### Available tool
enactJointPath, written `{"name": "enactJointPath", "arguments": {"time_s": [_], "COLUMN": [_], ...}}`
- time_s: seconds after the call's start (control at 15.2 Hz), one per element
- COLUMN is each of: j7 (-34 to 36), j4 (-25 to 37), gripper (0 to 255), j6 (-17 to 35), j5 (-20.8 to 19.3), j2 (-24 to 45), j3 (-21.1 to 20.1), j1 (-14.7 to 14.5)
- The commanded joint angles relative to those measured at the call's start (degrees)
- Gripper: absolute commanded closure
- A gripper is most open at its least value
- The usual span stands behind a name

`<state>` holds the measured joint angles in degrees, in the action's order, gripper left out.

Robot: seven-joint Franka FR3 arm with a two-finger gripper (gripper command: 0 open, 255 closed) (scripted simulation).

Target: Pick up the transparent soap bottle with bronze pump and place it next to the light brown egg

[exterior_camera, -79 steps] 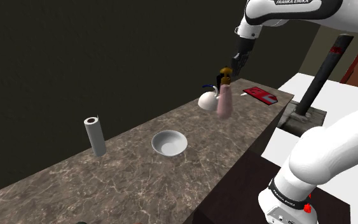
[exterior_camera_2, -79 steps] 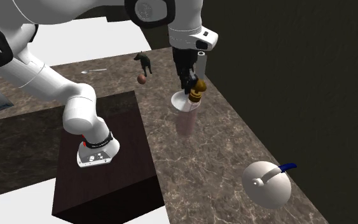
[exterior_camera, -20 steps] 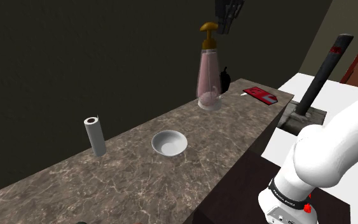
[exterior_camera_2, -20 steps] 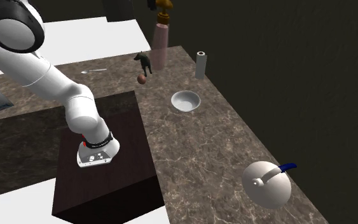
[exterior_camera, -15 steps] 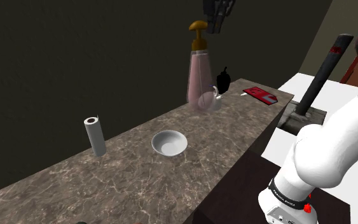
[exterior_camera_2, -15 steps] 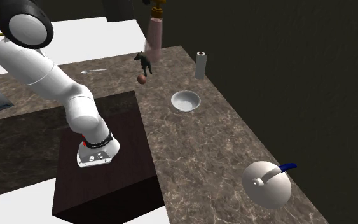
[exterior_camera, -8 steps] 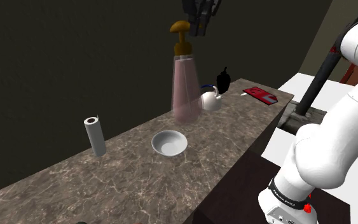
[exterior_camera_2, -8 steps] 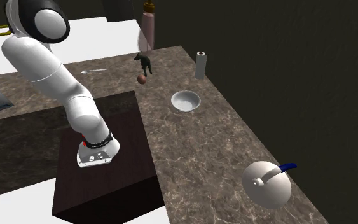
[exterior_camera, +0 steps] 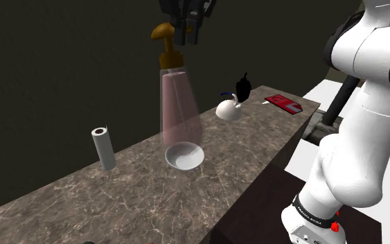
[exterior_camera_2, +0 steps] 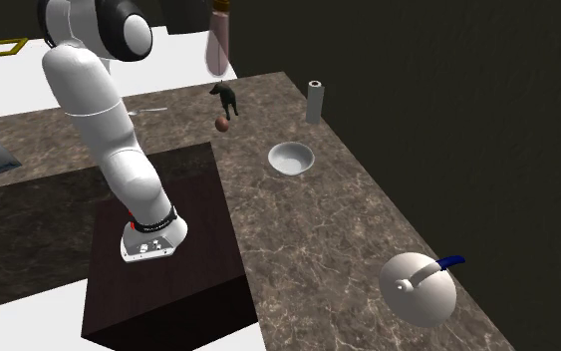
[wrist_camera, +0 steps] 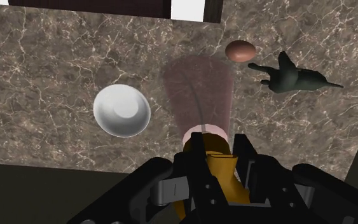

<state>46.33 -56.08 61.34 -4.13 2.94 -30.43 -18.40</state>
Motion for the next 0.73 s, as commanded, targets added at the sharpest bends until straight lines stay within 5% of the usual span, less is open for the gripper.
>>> {"name": "enactJointPath", "arguments": {"time_s": [0.0, 0.66], "j7": [4.69, 0.74], "j4": [8.88, -15.73], "gripper": [255, 255], "j6": [-3.07, 10.91], "j5": [-4.96, 3.56], "j2": [6.9, -5.67], "j3": [-3.1, 0.63], "j1": [-4.62, 0.9]}}
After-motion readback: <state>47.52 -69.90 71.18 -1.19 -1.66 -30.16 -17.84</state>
